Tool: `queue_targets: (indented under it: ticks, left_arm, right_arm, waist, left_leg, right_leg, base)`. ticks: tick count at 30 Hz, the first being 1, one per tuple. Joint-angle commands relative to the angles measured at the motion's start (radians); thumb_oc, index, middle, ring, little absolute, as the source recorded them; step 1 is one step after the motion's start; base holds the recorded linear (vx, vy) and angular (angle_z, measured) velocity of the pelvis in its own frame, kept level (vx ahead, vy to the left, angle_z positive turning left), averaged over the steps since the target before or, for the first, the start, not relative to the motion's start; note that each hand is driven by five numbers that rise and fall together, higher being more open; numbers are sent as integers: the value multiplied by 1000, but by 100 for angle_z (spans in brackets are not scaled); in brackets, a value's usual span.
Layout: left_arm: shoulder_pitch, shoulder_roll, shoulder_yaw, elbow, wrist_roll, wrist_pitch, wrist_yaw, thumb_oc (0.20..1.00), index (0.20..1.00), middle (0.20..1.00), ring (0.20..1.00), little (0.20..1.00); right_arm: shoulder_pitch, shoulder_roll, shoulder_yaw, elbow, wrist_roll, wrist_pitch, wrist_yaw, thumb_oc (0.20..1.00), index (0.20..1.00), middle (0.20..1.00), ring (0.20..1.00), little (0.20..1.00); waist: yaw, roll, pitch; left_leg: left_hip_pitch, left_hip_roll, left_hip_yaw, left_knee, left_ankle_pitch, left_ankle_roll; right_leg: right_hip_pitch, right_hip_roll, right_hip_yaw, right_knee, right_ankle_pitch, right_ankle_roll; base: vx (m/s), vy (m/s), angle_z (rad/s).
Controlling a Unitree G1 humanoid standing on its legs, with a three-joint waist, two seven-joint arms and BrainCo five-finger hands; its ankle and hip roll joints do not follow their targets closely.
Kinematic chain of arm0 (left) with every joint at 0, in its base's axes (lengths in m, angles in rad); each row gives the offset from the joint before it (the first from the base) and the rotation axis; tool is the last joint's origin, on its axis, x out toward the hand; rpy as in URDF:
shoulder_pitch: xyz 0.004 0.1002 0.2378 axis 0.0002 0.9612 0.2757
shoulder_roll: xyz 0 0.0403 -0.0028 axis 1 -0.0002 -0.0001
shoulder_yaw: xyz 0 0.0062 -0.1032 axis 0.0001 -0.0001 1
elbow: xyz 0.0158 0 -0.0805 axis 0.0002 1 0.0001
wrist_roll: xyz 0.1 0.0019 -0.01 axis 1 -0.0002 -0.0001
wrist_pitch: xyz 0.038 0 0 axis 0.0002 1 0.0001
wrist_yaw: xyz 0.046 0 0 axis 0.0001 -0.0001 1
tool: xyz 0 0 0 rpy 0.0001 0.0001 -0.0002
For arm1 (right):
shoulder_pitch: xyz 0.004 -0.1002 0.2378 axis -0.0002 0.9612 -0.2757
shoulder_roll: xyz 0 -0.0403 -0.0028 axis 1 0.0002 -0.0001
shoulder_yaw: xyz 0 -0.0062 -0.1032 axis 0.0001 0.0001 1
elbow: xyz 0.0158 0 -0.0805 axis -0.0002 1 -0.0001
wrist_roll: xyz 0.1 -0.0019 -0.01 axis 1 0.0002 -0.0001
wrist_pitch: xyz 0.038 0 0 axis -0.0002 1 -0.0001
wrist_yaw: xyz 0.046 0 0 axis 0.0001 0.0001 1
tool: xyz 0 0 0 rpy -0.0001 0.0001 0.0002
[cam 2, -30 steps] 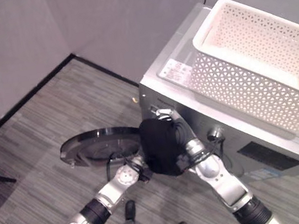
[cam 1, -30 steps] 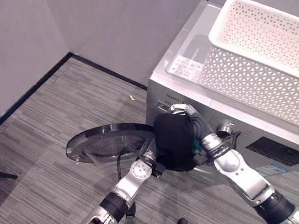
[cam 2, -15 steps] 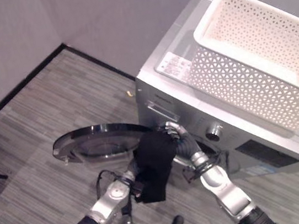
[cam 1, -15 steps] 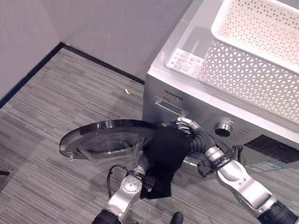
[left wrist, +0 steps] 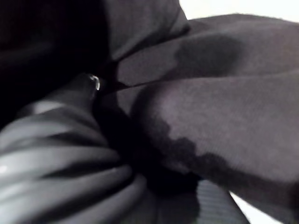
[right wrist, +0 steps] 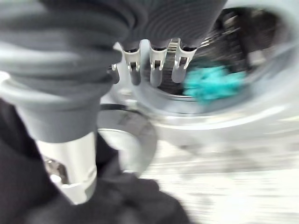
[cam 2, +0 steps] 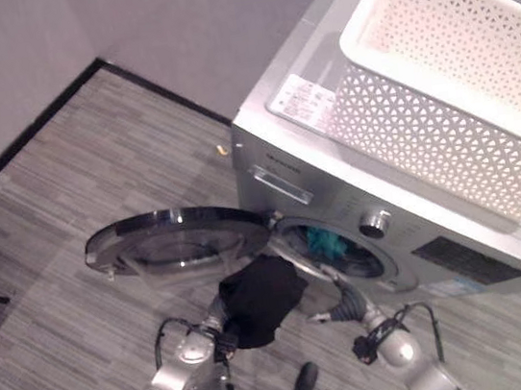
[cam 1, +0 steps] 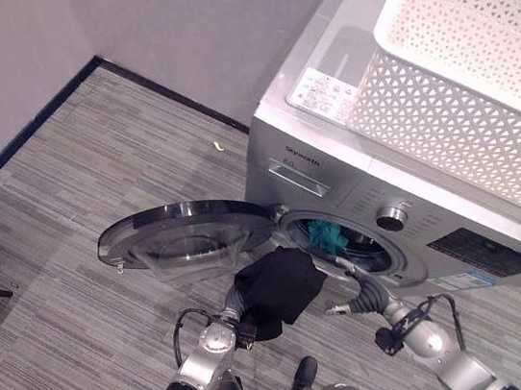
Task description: Grab the laundry basket,head to the washer,open it,put in the laundry and shut it.
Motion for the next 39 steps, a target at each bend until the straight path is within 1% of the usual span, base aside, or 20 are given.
queue_targets:
  ticks: [1, 2, 3, 4, 6, 7, 9, 10, 14, 16, 17, 18, 21, 23, 24, 25, 33, 35, 36, 39]
  left_arm:
    - [-85, -94, 4, 120, -12, -93, 54, 200, 200, 200, 200, 200]
    - [-89, -94, 5, 124, -12, -95, 54, 200, 200, 200, 200, 200]
    - [-119, -112, 10, 178, -24, -102, 71, 200, 200, 200, 200, 200]
    - [-123, -112, 11, 181, -24, -104, 71, 200, 200, 200, 200, 200]
    - [-154, -127, 23, 232, -42, -112, 91, 200, 200, 200, 200, 200]
    - [-189, -136, 44, 271, -74, -125, 104, 200, 200, 200, 200, 200]
    - [-238, -144, 76, 327, -124, -135, 116, 200, 200, 200, 200, 200]
    - [-274, -137, 104, 360, -147, -139, 126, 200, 200, 200, 200, 200]
    - [-366, -140, 149, 426, -203, -144, 139, 200, 200, 200, 200, 200]
    - [-494, -154, 158, 475, -215, -141, 154, 200, 200, 200, 200, 200]
    - [-499, -154, 160, 478, -216, -141, 153, 200, 200, 200, 200, 200]
    - [-575, -169, 153, 467, -212, -144, 163, 200, 200, 200, 200, 200]
    - [-653, -192, 143, 455, -210, -150, 181, 200, 200, 200, 200, 200]
    - [-747, -221, 130, 429, -223, -156, 200, 200, 200, 200, 200, 200]
    - [-750, -221, 130, 430, -224, -156, 201, 200, 200, 200, 200, 200]
    - [-782, -238, 118, 405, -231, -162, 208, 200, 200, 200, 200, 200]
    - [-813, -340, 77, 297, -275, -198, 228, 200, 200, 200, 200, 200]
    - [-813, -341, 76, 296, -275, -198, 229, 200, 200, 200, 200, 200]
    - [-831, -366, 83, 257, -296, -215, 244, 200, 200, 200, 200, 200]
    - [-868, -388, 109, 238, -342, -237, 268, 200, 200, 200, 200, 200]
  right_arm:
    - [27, -31, 59, 147, -101, -6, -69, 1000, 1000, 1000, 1000, 1000]
    - [20, -26, 62, 158, -102, -11, -73, 1000, 1000, 1000, 1000, 1000]
    - [15, 5, 78, 300, -97, 8, -87, 1000, 1000, 1000, 1000, 1000]
    - [8, 9, 80, 309, -97, 5, -91, 1000, 1000, 1000, 1000, 1000]
    - [-19, 51, 89, 444, -70, 16, -114, 1000, 1000, 1000, 1000, 1000]
    - [-78, 100, 90, 560, -26, 24, -140, 1000, 1000, 1000, 1000, 1000]
    - [-178, 155, 105, 641, 31, 29, -176, 1000, 1000, 1000, 1000, 1000]
    - [-239, 171, 116, 632, 56, 23, -191, 1000, 1000, 1000, 1000, 1000]
    - [-323, 195, 134, 580, 110, 8, -214, 1000, 1000, 1000, 1000, 1000]
    - [-375, 199, 169, 512, 121, -4, -228, 1000, 1000, 1000, 1000, 1000]
    - [-378, 198, 169, 511, 121, -3, -228, 1000, 1000, 1000, 1000, 1000]
    - [-387, 182, 184, 455, 102, -7, -235, 1000, 1000, 1000, 1000, 1000]
    - [-385, 163, 187, 426, 89, -6, -240, 1000, 1000, 1000, 1000, 1000]
    - [-377, 155, 177, 433, 98, -7, -248, 1000, 1000, 1000, 1000, 1000]
    - [-379, 154, 177, 434, 98, -8, -248, 1000, 1000, 1000, 1000, 1000]
    - [-370, 155, 166, 453, 107, -8, -256, 1000, 1000, 1000, 1000, 1000]
    - [-343, 150, 131, 524, 125, 2, -271, 1000, 1000, 1000, 1000, 1000]
    - [-343, 150, 130, 525, 125, 2, -271, 1000, 1000, 1000, 1000, 1000]
    - [-347, 140, 120, 523, 126, 1, -283, 1000, 1000, 1000, 1000, 1000]
    - [-350, 142, 111, 509, 128, 3, -301, 1000, 1000, 1000, 1000, 1000]
  waist:
    - [-27, 25, 18]
    - [-28, 24, 19]
    - [-29, 21, 42]
    - [-30, 21, 42]
    - [-27, 20, 73]
    - [-27, 22, 97]
    - [-28, 25, 130]
    - [-30, 21, 150]
    - [-39, 6, 174]
    - [-62, -8, 201]
    - [-63, -7, 201]
    - [-84, -14, 202]
    - [-104, -13, 202]
    - [-129, -13, 202]
    - [-129, -12, 202]
    - [-142, -11, 202]
    - [-161, 1, 202]
    - [-160, 1, 202]
    - [-167, 0, 202]
    - [-175, -6, 202]
  left_leg:
    - [-26, 62, 140, -48, 0, 13]
    - [-28, 62, 140, -48, 1, 13]
    - [-49, 62, 136, -46, 9, 14]
    - [-52, 62, 135, -46, 9, 14]
    - [-84, 59, 128, -43, 21, 15]
    - [-123, 55, 125, -38, 34, 15]
    - [-186, 57, 124, -16, 41, 16]
    - [-219, 63, 129, -7, 45, 16]
    - [-270, 71, 131, 0, 52, 14]
    - [-314, 78, 131, 7, 55, 12]
    - [-319, 78, 130, 9, 55, 12]
    - [-356, 77, 128, 17, 53, 13]
    - [-405, 74, 123, 41, 46, 16]
    - [-461, 66, 115, 76, 33, 20]
    - [-465, 67, 115, 79, 32, 20]
    - [-499, 61, 112, 103, 22, 24]
    - [-540, 41, 116, 131, -5, 35]
    - [-541, 41, 116, 132, -6, 35]
    - [-560, 40, 119, 150, -17, 39]
    - [-580, 45, 128, 162, -24, 42]
  right_leg:
    - [-27, 4, 51, 136, -160, -43]
    - [-29, 4, 51, 138, -161, -43]
    - [-56, 0, 48, 149, -159, -44]
    - [-58, 0, 48, 151, -159, -44]
    - [-96, -3, 44, 169, -156, -47]
    - [-137, -7, 36, 188, -155, -48]
    - [-203, -10, 38, 212, -147, -51]
    - [-244, -8, 42, 228, -143, -52]
    - [-307, -5, 58, 237, -131, -52]
    - [-363, -7, 71, 257, -126, -54]
    - [-367, -8, 71, 260, -127, -54]
    - [-411, -11, 78, 275, -128, -58]
    - [-458, -16, 82, 297, -133, -62]
    - [-507, -22, 93, 310, -130, -59]
    - [-510, -22, 93, 311, -130, -59]
    - [-538, -26, 100, 317, -124, -55]
    - [-583, -31, 134, 315, -117, -51]
    - [-584, -31, 135, 316, -117, -51]
    - [-604, -27, 153, 312, -112, -51]
    - [-626, -21, 171, 305, -100, -46]
  base:
    - [-125, 12, -22]
    - [-117, -9, -21]
    - [-71, -8, -10]
    - [-109, -16, -4]
    - [-131, -24, -4]
    - [-192, -24, 0]
    - [-224, -3, 1]
    - [-171, 7, -1]
    - [-126, -15, 0]
    - [-103, -9, 1]
    - [-70, -3, -5]
    - [-56, 6, -5]
    - [-49, 15, -3]
    - [-45, 31, -4]
    - [-42, 40, -3]
    - [-29, 28, -5]
    - [-9, 17, -6]
    - [-6, 25, -7]
    - [-11, 40, -11]
    - [-13, 38, -22]
